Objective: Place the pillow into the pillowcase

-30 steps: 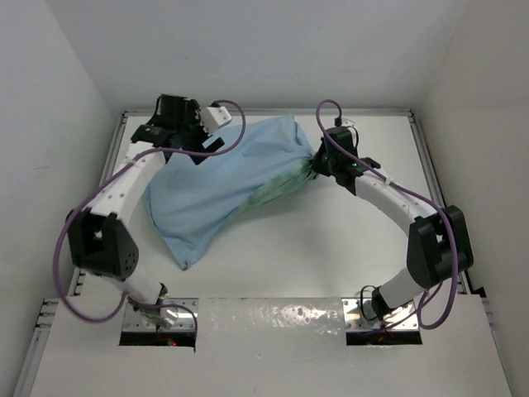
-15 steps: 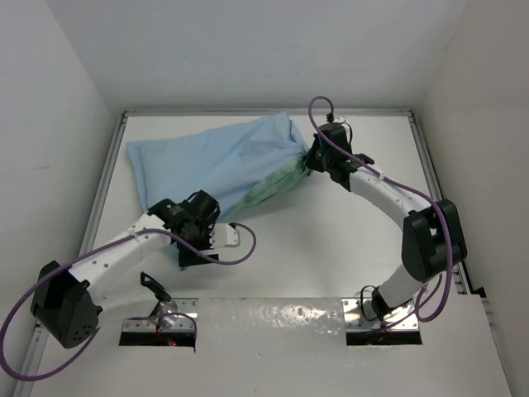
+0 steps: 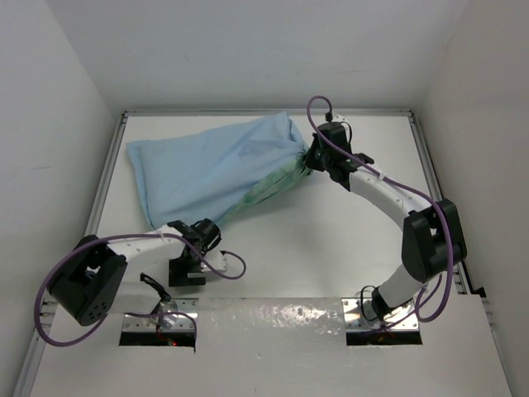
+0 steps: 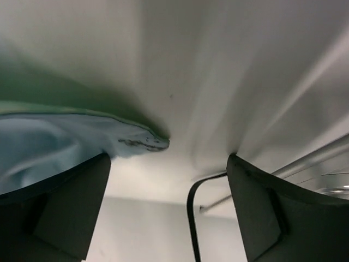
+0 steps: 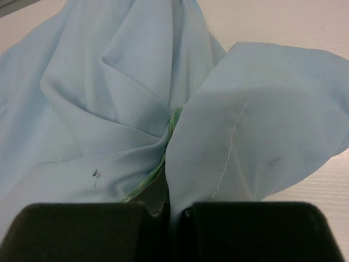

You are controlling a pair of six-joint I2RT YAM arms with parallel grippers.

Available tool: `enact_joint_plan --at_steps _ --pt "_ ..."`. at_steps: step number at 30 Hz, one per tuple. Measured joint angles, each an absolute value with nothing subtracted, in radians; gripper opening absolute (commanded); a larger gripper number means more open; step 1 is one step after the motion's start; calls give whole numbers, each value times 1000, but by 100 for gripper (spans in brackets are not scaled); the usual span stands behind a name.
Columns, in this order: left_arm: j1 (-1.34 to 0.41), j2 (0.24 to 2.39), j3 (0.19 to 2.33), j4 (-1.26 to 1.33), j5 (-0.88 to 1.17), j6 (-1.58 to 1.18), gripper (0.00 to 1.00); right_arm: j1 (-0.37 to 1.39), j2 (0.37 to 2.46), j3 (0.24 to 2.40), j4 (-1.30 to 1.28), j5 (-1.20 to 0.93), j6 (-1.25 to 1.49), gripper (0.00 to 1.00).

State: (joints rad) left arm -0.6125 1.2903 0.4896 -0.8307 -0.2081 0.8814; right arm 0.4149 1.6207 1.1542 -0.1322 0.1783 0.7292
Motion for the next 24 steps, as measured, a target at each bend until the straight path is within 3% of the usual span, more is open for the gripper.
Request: enact_joint_plan --at_steps 1,2,3,4,10,16,20,24 --pt "-607 1304 487 -829 -235 881 72 415 1621 1154 -132 179 729 0" --pt "-599 1316 484 -827 -260 878 50 415 1621 1154 -133 179 727 0" --pt "-589 1328 479 -822 -282 872 3 415 1621 1154 -133 179 725 0" --pt "-576 1338 471 -809 -310 870 0 415 1621 1154 -133 179 723 0" --pt "-448 1312 424 -609 -429 854 0 415 1620 1154 -136 184 699 0" --pt "-316 1142 490 -509 -206 838 0 415 1615 1154 -137 198 678 0" --pt "-315 1023 554 -574 -70 923 41 414 1608 1154 -137 208 673 0" --pt "-325 1004 558 -697 14 1018 56 415 1603 1154 -137 210 667 0"
